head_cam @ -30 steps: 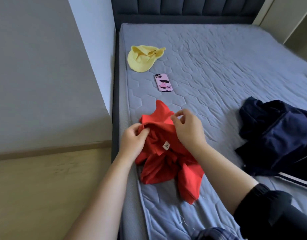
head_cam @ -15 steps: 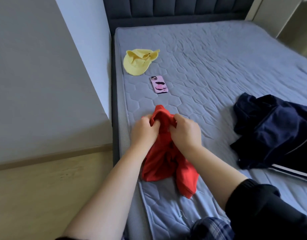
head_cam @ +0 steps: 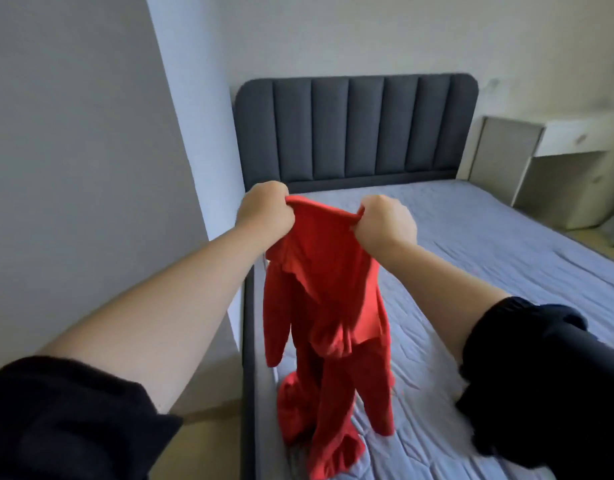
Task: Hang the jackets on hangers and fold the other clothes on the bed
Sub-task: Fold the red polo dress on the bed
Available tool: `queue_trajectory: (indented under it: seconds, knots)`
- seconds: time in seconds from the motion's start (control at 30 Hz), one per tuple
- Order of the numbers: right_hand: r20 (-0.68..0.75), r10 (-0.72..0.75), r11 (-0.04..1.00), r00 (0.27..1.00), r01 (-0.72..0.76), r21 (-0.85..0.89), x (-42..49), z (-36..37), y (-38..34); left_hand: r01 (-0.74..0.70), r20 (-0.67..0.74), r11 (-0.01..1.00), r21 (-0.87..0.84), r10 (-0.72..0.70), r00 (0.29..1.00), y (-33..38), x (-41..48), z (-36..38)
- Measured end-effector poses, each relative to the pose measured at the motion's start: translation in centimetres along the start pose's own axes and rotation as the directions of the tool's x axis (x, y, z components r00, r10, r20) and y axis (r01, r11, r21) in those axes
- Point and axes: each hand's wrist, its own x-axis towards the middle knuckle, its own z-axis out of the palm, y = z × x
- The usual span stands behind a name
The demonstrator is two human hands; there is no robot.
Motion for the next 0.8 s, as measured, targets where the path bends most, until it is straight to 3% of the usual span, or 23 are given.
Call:
queue_trajectory:
  seconds: [0.13, 0.27, 0.33, 0.4, 0.47, 0.53, 0.6, 0.7, 0.77, 0.8]
  knots:
    - [0.019, 0.048, 0.999, 0.999, -0.047, -0.02, 2.4, -3.6, -1.3, 0.12, -0.013, 0.987, 0.106, -0.119, 0.993, -0.5, 1.9, -5.1]
    - [-0.054, 0.007, 1.0, 0.999, -0.008, -0.016, 4.3, -7.0, -2.4, 0.134, -0.082, 0.972, 0.195, -0.119, 0.989, -0.6, 3.0, -8.9]
    - [-0.084, 0.044, 0.999, 0.996, -0.043, 0.022, 5.4, -8.9, -3.0, 0.195, -0.109, 0.977, 0.092, -0.185, 0.977, -0.6, 4.1, -10.6]
    - [-0.043, 0.131, 0.988, 0.99, -0.127, 0.092, 6.3, -10.7, -3.7, 0.328, -0.033, 0.934, -0.143, -0.336, 0.941, -0.6, 5.0, -11.7]
    - [0.182, 0.178, 0.976, 0.967, -0.197, 0.093, 6.3, -11.8, -4.0, 0.546, 0.225, 0.739, -0.395, -0.498, 0.837, -0.4, 4.9, -12.2]
    - [0.419, 0.219, 0.956, 0.881, -0.279, 0.089, 5.8, -12.0, -3.7, 0.698, 0.462, 0.569, -0.434, -0.525, 0.715, -0.5, 4.1, -12.3]
    - [0.489, 0.257, 0.873, 0.834, -0.417, 0.253, 5.4, -12.0, -3.4, 0.739, 0.559, 0.499, -0.452, -0.487, 0.671, -0.9, 3.5, -12.1]
    - [0.399, 0.314, 0.676, 0.861, -0.498, 0.543, 5.9, -12.4, -3.3, 0.661, 0.546, 0.271, -0.7, -0.393, 0.74, -0.7, 3.7, -11.7]
    - [0.269, 0.286, 0.668, 0.92, -0.392, 0.632, 6.7, -12.8, -3.2, 0.547, 0.478, 0.153, -0.823, -0.332, 0.813, -0.1, 3.7, -11.9]
    - [0.181, 0.249, 0.711, 0.951, -0.306, 0.633, 6.9, -13.0, -3.0, 0.504, 0.452, 0.14, -0.852, -0.29, 0.844, 0.0, 3.8, -12.0]
